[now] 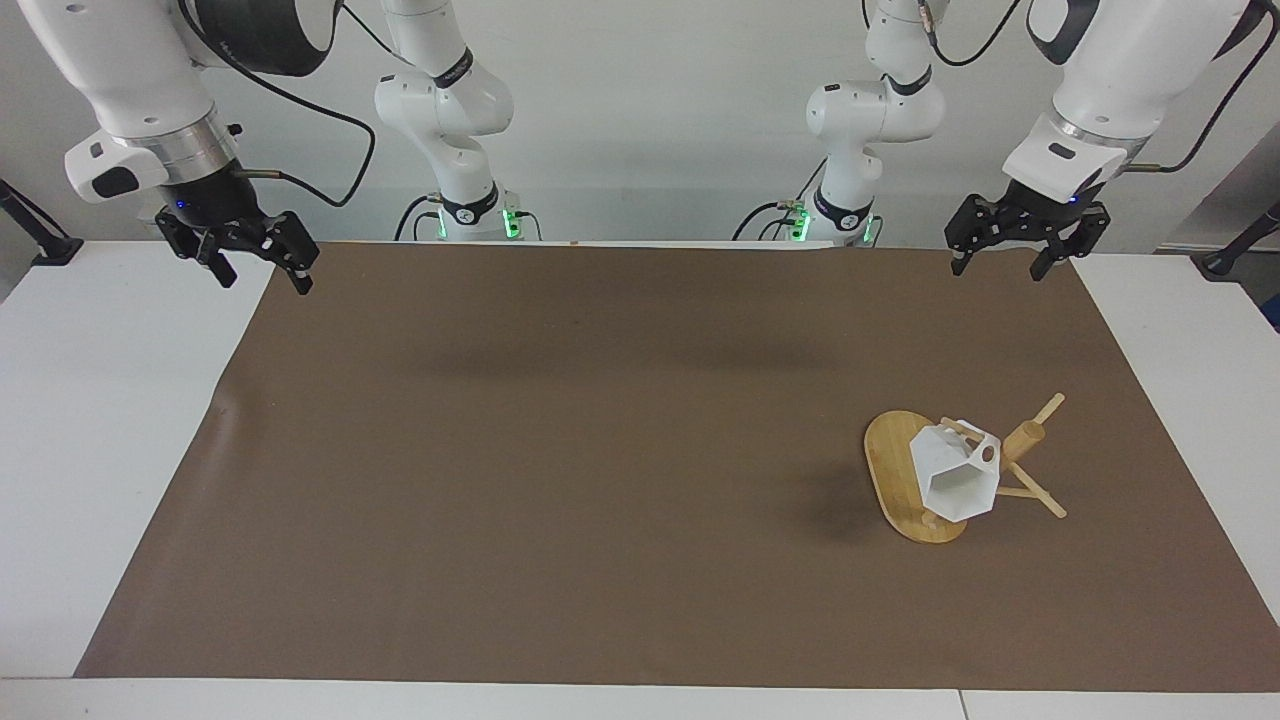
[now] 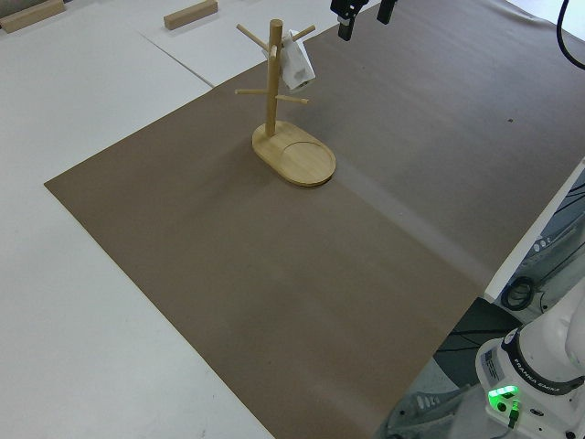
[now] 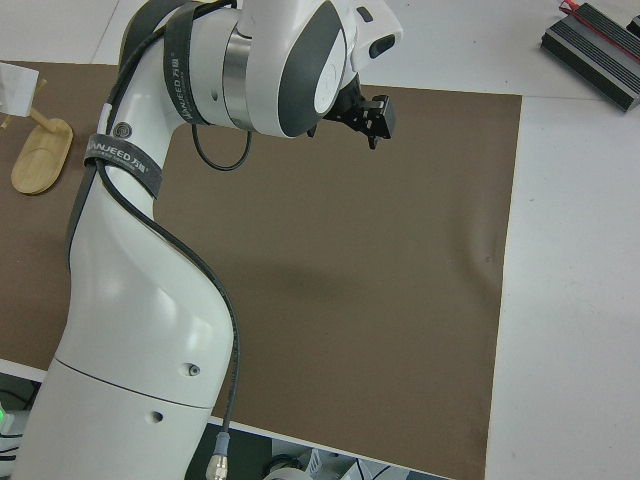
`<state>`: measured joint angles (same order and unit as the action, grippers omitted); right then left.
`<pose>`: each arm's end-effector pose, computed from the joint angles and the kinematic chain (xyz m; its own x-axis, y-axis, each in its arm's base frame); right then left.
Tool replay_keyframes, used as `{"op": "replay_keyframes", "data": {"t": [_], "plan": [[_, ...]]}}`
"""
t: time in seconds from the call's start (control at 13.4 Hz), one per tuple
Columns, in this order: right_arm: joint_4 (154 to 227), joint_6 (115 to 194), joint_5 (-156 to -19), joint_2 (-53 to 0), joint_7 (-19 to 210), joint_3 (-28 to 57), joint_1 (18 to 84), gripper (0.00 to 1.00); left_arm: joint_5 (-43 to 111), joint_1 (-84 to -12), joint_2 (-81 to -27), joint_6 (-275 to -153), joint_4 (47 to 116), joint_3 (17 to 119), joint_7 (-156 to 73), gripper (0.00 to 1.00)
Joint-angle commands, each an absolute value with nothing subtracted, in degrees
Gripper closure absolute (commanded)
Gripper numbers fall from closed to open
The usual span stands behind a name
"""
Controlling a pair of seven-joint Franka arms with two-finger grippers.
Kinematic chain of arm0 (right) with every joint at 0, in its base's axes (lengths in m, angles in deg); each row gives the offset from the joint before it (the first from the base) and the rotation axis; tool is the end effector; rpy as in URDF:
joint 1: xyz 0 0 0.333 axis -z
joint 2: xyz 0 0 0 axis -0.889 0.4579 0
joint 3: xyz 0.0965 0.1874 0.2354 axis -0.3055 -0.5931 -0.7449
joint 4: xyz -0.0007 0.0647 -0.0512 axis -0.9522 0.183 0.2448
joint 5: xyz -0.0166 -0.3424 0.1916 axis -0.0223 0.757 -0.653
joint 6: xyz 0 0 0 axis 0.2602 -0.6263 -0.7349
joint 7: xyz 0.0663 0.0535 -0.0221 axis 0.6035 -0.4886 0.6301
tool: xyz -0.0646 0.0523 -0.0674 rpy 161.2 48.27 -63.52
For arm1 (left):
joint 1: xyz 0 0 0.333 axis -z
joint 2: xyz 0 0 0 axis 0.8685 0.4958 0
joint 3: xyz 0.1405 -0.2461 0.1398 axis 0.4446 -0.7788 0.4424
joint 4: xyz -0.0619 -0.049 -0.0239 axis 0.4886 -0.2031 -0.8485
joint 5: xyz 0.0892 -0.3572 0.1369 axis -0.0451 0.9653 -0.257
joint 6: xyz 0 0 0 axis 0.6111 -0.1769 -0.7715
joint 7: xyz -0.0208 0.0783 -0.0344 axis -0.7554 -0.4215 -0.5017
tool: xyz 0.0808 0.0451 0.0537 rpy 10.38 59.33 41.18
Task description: Hang cup on rack
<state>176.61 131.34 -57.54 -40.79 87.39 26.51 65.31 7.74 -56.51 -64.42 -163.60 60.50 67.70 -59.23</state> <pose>0.5626 -0.0733 0.6275 0.9896 -0.1279 0.0659 -0.1278 -0.9918 -0.0048 0.5430 -0.0674 0.6425 0.9866 -0.1629 0.0033 -0.1628 -0.9866 -0.0130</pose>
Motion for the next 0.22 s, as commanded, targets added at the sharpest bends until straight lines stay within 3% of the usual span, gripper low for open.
{"op": "replay_keyframes", "data": {"t": [0.0,0.15], "plan": [[177.20,130.44,-57.43,-41.76,87.63,26.36,65.38,0.00,7.38,-57.46,-64.18,-162.46,59.87,67.51,-58.77,0.00],[177.20,130.53,-57.43,-41.85,87.63,26.36,65.38,0.00,7.38,-57.47,-64.18,-162.46,59.96,67.51,-58.86,0.00]]}}
